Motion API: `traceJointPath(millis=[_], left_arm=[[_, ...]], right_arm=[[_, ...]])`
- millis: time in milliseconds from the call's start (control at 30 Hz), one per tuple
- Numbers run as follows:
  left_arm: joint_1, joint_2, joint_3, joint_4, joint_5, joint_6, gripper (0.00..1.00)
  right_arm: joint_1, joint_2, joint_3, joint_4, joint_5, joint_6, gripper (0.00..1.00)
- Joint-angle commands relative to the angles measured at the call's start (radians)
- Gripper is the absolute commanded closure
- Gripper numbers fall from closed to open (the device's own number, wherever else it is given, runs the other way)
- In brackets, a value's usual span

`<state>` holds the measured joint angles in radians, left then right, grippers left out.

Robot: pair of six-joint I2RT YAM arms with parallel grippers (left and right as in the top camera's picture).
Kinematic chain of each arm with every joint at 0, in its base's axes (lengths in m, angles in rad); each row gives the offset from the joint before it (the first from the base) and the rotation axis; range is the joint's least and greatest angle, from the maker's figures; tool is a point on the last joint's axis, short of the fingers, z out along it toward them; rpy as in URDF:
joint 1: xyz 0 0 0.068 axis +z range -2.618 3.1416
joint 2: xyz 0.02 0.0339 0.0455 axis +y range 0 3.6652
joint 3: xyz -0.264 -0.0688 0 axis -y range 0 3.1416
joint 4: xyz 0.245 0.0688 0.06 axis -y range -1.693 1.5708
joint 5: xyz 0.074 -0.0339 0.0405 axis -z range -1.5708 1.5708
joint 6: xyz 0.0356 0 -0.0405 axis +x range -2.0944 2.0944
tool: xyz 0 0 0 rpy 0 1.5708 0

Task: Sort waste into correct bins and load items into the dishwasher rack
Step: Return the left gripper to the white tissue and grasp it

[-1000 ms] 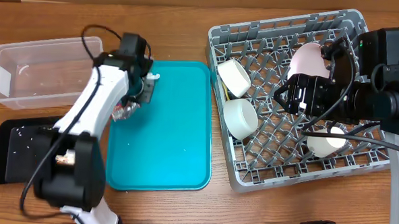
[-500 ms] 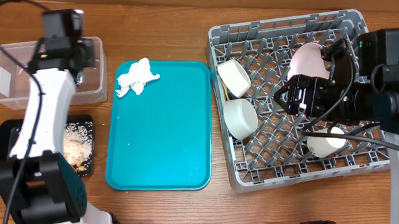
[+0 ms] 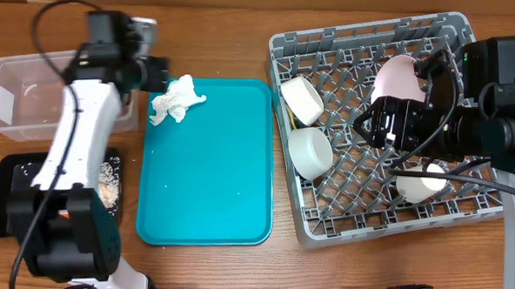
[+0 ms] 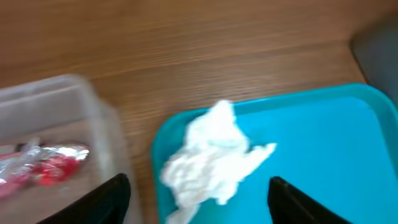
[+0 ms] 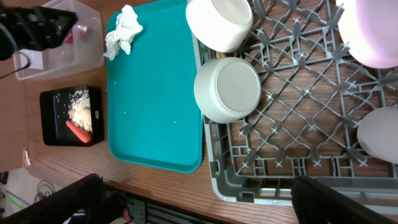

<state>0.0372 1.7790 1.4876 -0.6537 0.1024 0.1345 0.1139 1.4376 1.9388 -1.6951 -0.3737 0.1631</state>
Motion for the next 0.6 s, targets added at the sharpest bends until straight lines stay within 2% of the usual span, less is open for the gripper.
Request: traceJointPath(millis=[0,233,467,567], left_arm=[[-0.085,0.082,0.018,0.009,-0.124,0.031,0.2],[-0.11,0.235,0.018,0.055,-0.129,0.029,0.22],[-0.105,0.289,0.018,0.087,-0.128,0.023,0.22],[-0.105,0.309,0.018,0.074,-0.124,0.019,0.28]], right_arm=[[0.004,-0.001,0.005,0.003,0.006,-0.006,0.0],[0.004,-0.001,0.005,0.003,0.006,-0.006,0.0],[0.004,-0.001,0.005,0.004,0.006,-0.006,0.0],[0.004,-0.001,0.005,0.008,0.006,-0.006,0.0]])
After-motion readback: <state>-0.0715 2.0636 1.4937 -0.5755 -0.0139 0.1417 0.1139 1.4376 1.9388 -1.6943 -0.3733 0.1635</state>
